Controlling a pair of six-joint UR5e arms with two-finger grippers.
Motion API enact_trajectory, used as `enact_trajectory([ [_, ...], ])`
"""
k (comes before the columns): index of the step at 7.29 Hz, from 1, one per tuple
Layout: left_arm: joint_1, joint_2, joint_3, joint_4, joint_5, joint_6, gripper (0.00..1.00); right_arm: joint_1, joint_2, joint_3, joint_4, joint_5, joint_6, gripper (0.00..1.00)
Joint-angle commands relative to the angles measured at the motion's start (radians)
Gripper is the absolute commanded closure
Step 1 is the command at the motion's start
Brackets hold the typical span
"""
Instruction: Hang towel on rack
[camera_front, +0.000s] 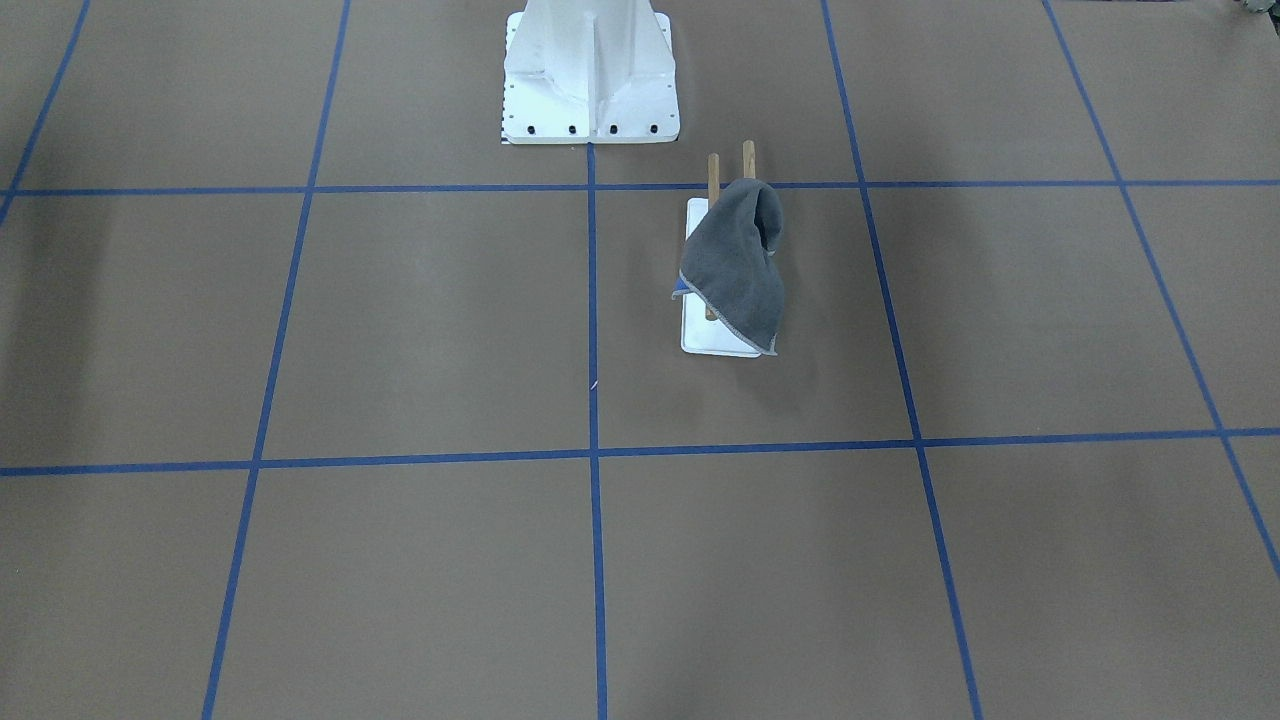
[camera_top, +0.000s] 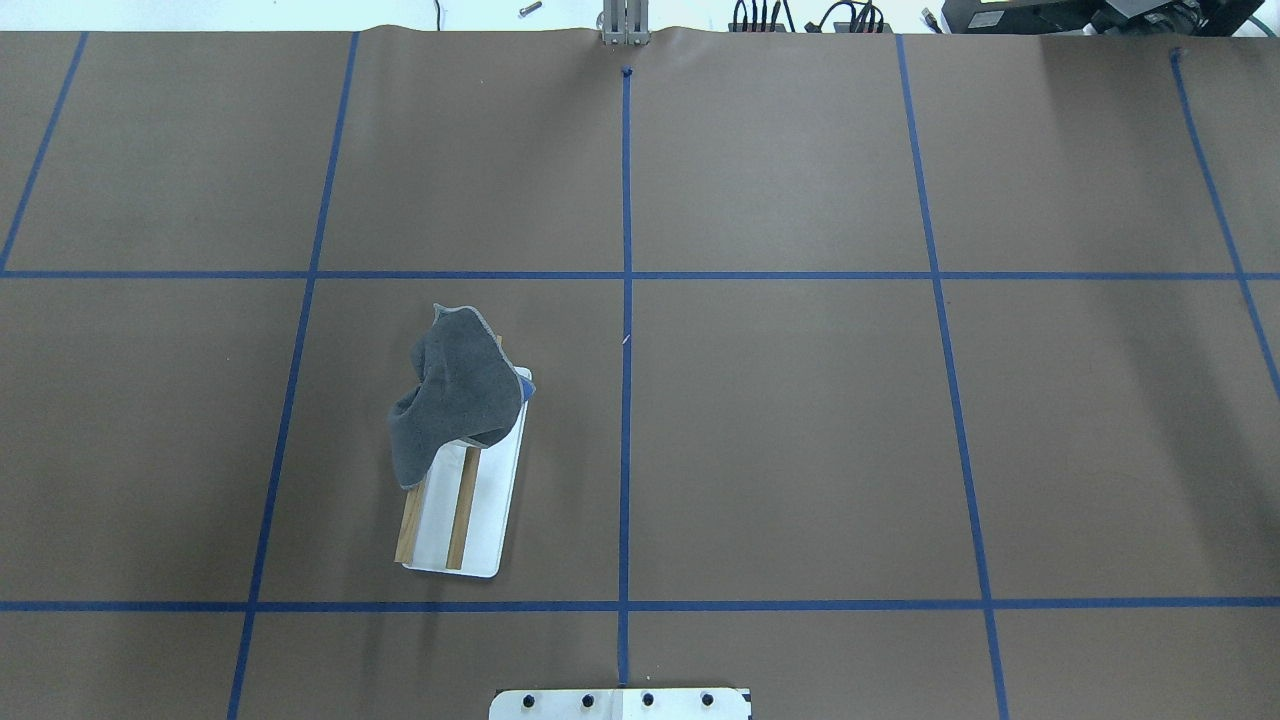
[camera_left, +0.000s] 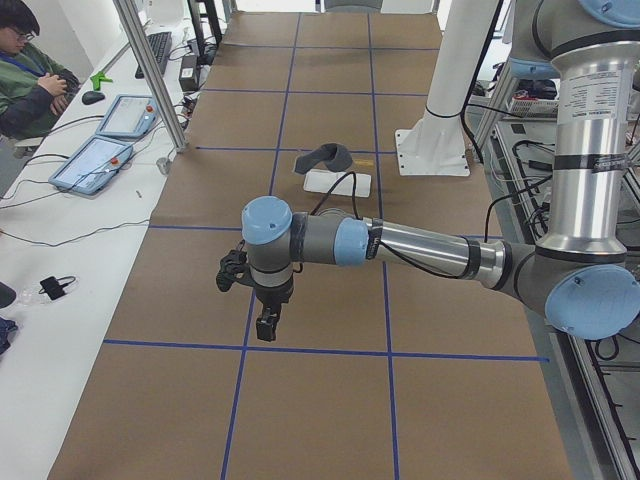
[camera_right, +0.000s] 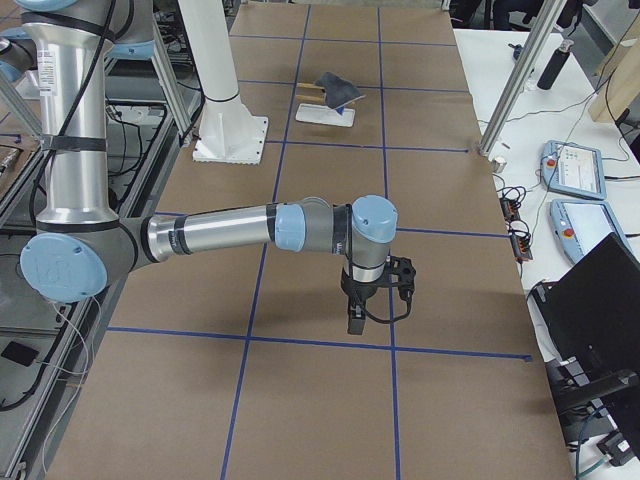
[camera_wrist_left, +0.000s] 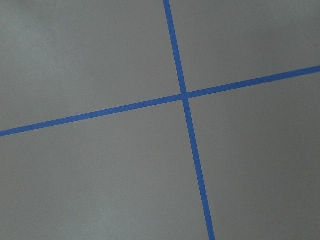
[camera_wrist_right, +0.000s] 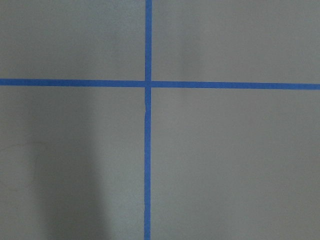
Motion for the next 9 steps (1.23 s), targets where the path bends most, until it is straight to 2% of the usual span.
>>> enact_trajectory([
  [1, 0.004, 0.011, 0.002, 0.001, -0.003, 0.0, 0.02, 0.0, -0.004, 0.004, 0.0, 0.001, -0.001, 0.0],
  [9, 0.003, 0.04, -0.008, -0.002, 0.0, 0.0, 0.02, 0.0, -0.007, 0.008, 0.0, 0.004, 0.003, 0.0],
])
